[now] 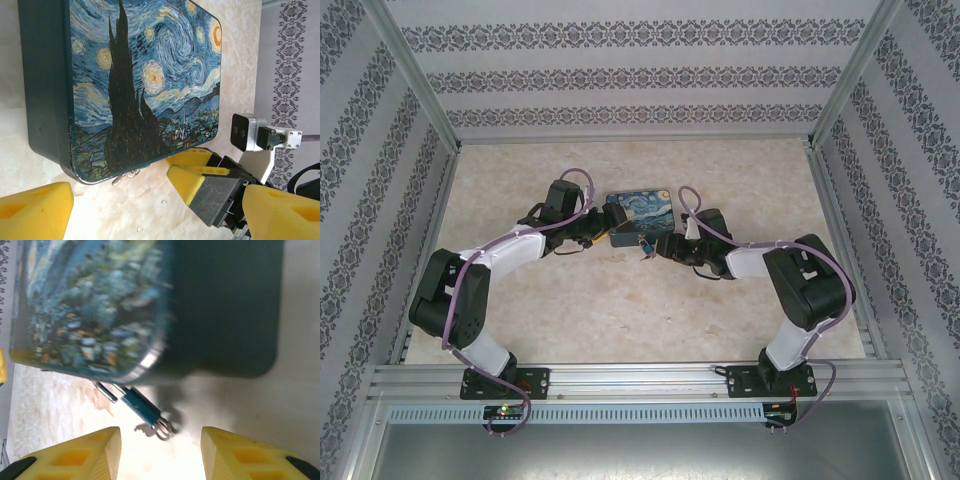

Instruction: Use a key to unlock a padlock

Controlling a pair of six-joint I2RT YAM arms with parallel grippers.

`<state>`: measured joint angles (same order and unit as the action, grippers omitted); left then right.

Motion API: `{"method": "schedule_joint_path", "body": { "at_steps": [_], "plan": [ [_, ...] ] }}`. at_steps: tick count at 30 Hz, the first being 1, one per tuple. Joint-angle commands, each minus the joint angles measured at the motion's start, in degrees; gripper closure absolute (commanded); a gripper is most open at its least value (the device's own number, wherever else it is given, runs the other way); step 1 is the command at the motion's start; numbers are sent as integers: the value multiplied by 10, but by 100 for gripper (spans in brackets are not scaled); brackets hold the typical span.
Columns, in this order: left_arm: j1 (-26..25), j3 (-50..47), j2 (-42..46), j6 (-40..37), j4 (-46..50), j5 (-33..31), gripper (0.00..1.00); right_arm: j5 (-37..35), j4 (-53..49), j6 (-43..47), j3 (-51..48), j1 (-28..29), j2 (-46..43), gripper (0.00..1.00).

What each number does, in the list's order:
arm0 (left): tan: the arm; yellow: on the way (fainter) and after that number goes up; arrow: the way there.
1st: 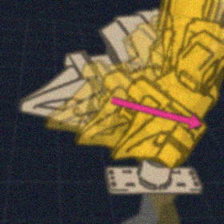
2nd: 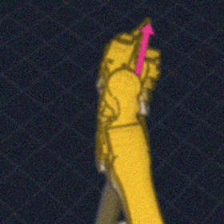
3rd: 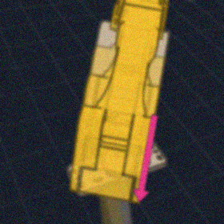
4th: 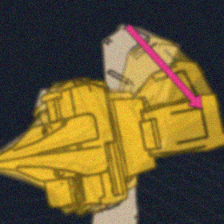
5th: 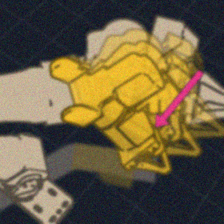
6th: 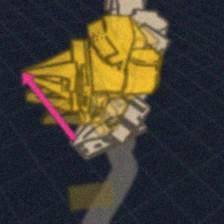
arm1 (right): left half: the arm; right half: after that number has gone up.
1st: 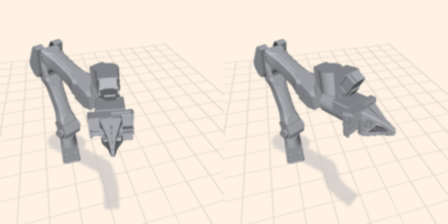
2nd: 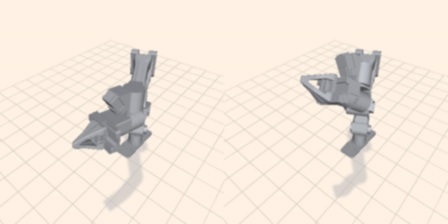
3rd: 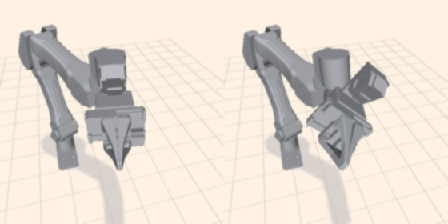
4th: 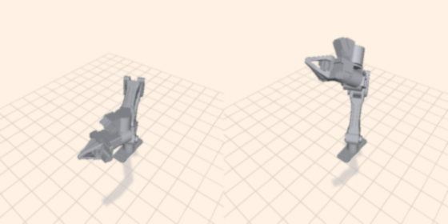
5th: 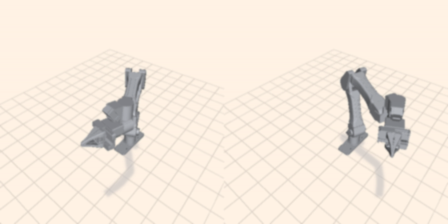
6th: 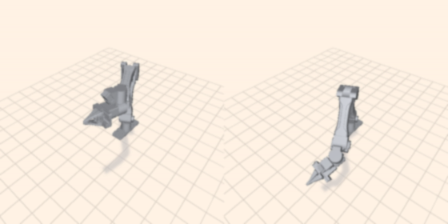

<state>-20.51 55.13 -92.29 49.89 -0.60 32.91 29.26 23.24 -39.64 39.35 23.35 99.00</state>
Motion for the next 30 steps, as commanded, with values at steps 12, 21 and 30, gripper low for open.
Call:
{"method": "schedule_joint_path", "body": {
  "at_steps": [12, 21, 30],
  "plan": [
    [8, 8, 6, -10, 6, 1, 12, -7, 13, 19, 45, 29, 48, 56],
    [11, 7, -1, -6, -2, 4, 12, -10, 11, 20, 59, 40, 67, 60],
    [14, 8, -8, -6, -8, 8, 12, -14, 10, 17, 60, 44, 74, 80]
  ]
}}
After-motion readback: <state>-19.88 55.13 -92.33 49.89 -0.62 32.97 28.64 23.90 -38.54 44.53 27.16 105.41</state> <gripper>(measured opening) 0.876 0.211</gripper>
